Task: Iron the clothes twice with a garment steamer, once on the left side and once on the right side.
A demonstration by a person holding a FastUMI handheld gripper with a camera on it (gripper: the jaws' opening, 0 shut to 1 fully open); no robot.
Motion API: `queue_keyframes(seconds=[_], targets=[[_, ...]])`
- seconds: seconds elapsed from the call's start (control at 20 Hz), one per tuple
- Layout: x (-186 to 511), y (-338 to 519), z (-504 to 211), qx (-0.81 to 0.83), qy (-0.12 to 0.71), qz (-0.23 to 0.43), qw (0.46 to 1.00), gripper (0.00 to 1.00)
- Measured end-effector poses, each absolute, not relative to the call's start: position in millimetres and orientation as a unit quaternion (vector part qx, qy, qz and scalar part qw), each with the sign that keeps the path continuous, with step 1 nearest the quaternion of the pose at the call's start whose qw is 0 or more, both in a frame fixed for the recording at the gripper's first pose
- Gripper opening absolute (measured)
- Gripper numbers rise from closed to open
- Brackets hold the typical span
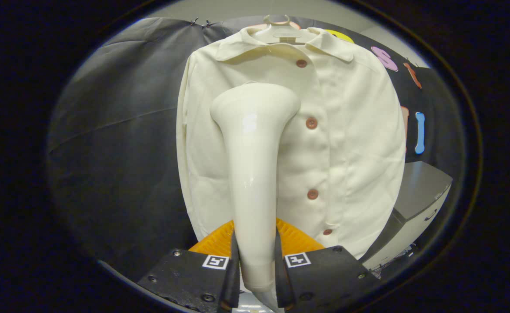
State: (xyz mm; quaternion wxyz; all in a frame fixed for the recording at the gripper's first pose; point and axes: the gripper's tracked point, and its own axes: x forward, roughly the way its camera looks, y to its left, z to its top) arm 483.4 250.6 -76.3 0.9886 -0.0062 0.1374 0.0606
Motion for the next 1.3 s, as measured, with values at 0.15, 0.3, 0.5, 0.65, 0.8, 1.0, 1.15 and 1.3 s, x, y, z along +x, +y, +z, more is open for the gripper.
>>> queue_keyframes(seconds=[0.15, 0.3, 0.5, 0.65, 0.8, 1.0, 1.15, 1.3], targets=[[479, 254, -110, 0.002, 0.175, 0.061, 0.983, 0.33], [474, 254, -143, 0.003, 0.207, 0.061, 0.976, 0.33], [466, 254, -177, 0.006, 0.242, 0.066, 0.968, 0.33], [456, 255, -204, 0.014, 0.275, 0.07, 0.959, 0.32], [445, 255, -231, 0.011, 0.305, 0.076, 0.949, 0.31], [425, 255, -270, 0.0, 0.354, 0.088, 0.931, 0.31], [407, 254, -289, 0.0, 0.383, 0.09, 0.919, 0.31], [391, 251, -305, 0.004, 0.404, 0.089, 0.91, 0.31]])
